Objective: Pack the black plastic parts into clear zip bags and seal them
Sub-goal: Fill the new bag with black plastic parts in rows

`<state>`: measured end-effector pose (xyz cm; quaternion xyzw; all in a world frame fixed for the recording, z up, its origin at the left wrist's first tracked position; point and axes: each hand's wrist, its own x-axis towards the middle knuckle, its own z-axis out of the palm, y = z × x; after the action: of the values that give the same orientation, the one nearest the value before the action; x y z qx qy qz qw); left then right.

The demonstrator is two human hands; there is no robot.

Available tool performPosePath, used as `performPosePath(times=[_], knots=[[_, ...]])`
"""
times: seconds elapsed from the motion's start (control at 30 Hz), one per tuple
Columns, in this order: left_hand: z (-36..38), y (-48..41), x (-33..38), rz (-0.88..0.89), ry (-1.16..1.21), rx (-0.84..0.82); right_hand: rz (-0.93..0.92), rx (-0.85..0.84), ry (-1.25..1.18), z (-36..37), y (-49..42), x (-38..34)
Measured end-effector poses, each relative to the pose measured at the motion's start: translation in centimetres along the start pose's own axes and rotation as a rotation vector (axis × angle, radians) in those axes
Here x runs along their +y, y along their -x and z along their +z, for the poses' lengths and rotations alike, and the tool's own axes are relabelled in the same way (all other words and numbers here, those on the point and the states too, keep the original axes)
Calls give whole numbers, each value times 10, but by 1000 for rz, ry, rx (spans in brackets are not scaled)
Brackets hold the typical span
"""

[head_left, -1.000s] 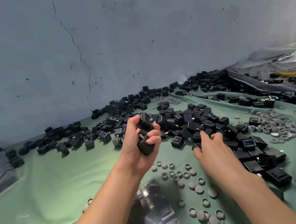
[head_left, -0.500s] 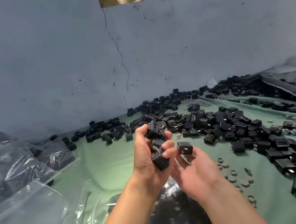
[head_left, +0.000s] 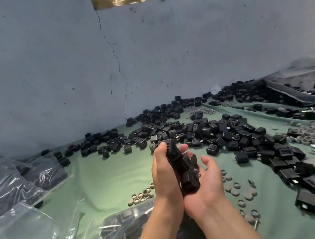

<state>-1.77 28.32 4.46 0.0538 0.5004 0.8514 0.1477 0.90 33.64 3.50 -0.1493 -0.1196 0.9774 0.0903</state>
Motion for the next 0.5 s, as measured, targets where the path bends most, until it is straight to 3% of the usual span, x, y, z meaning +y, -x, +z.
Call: performPosePath(times=[0.27,0.5], knots=[[4,-13,-6,55,163,-86,-54,-40,-135,-5,-9,-18],[-5,-6,12,95,324,-35,-3,-112,-281,-5,-3,-11]])
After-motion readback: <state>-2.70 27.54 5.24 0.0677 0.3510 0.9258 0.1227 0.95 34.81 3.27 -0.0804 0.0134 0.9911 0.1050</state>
